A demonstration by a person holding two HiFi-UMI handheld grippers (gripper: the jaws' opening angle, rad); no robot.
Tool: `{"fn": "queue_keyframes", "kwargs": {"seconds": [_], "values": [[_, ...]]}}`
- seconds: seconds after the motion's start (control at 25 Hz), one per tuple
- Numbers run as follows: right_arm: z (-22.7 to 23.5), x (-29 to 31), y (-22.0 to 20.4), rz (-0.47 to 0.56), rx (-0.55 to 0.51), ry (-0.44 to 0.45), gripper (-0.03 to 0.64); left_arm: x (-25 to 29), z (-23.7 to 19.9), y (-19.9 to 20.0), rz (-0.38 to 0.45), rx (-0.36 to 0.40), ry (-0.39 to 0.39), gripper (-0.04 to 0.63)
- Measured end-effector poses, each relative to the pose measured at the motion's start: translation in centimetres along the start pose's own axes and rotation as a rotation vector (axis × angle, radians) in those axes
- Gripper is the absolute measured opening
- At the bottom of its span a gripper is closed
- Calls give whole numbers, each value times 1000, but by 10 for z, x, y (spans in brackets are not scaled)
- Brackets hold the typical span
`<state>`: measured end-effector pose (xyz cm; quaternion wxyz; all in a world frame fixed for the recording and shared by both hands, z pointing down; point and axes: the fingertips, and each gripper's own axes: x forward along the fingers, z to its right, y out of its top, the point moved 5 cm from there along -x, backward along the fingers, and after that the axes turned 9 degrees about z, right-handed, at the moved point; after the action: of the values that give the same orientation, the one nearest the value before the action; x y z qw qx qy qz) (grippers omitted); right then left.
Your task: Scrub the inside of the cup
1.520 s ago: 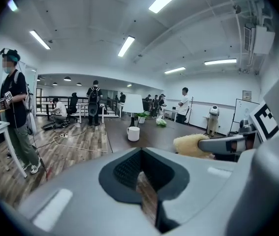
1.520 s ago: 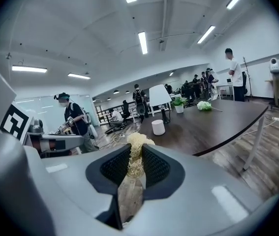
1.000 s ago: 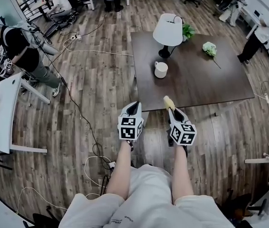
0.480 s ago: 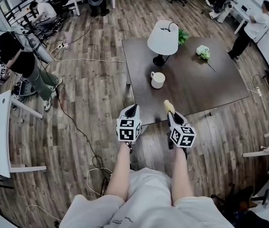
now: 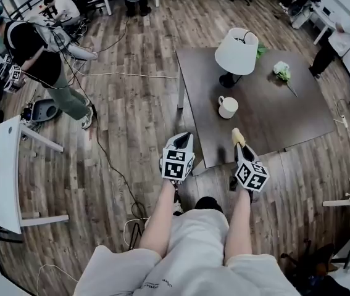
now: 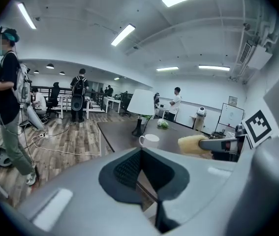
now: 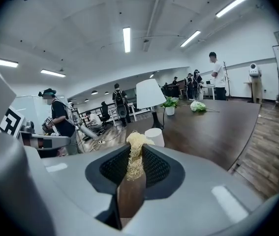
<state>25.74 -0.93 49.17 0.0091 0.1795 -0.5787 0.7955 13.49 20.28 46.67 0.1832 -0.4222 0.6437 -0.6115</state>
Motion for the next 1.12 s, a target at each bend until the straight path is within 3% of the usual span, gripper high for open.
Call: {"fn": "queue_keyframes", "kwargs": {"seconds": [0.36, 0.68, 1.12], "values": [[-24, 38, -2, 10, 25, 9, 95, -15, -48, -3, -17, 1, 35, 2], [-10, 88, -4, 18, 69, -34, 95, 11, -93, -1, -38, 0, 62, 2], [9, 153, 35, 41, 85, -98, 94, 95, -126, 16, -95, 8, -39, 0]]}}
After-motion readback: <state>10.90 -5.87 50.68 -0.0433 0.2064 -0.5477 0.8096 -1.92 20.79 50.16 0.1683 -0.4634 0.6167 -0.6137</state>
